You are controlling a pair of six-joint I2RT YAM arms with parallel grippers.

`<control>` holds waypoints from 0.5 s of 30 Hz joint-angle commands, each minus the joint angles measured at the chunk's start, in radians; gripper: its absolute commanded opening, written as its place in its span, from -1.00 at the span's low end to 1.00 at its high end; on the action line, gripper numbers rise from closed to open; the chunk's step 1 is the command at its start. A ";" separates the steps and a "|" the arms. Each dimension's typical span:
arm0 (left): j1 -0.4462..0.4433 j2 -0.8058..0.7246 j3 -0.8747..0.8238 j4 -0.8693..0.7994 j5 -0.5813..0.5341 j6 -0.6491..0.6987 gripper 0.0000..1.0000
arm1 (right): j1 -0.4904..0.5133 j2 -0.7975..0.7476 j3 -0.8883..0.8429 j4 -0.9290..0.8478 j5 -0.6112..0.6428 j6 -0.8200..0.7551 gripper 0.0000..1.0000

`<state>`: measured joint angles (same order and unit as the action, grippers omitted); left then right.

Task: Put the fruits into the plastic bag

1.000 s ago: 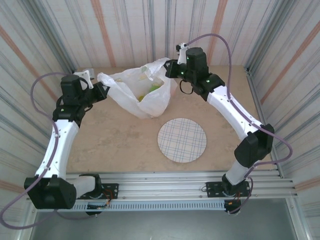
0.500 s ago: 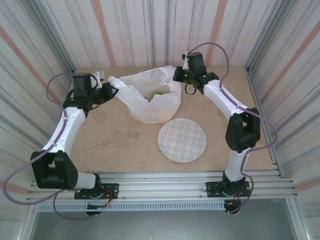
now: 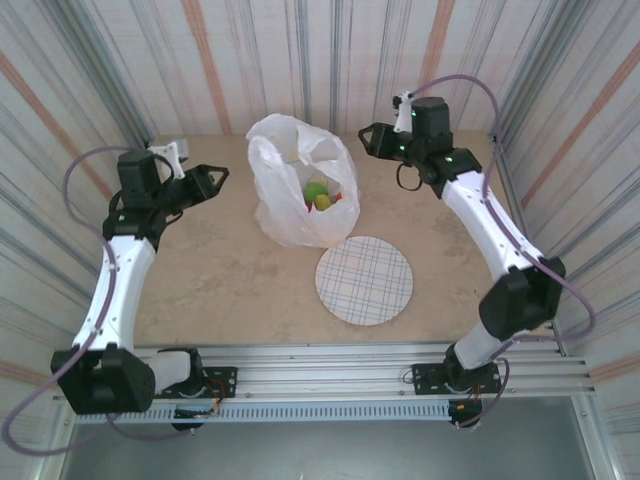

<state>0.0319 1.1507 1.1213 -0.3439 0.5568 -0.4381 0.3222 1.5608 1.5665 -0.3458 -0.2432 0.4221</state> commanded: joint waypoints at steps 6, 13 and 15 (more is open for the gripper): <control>-0.018 -0.169 -0.247 0.111 -0.112 -0.091 0.25 | -0.086 -0.249 -0.240 -0.040 0.216 -0.164 0.49; -0.257 -0.163 -0.318 0.167 -0.619 -0.017 0.59 | -0.146 -0.333 -0.475 0.066 0.464 -0.206 0.97; -0.297 -0.135 -0.337 0.195 -0.764 -0.005 0.72 | -0.160 -0.333 -0.547 0.117 0.533 -0.194 0.98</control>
<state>-0.2276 0.9932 0.8104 -0.2256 0.0963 -0.4801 0.1761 1.2427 1.0889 -0.2951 0.1303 0.2493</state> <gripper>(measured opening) 0.845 0.988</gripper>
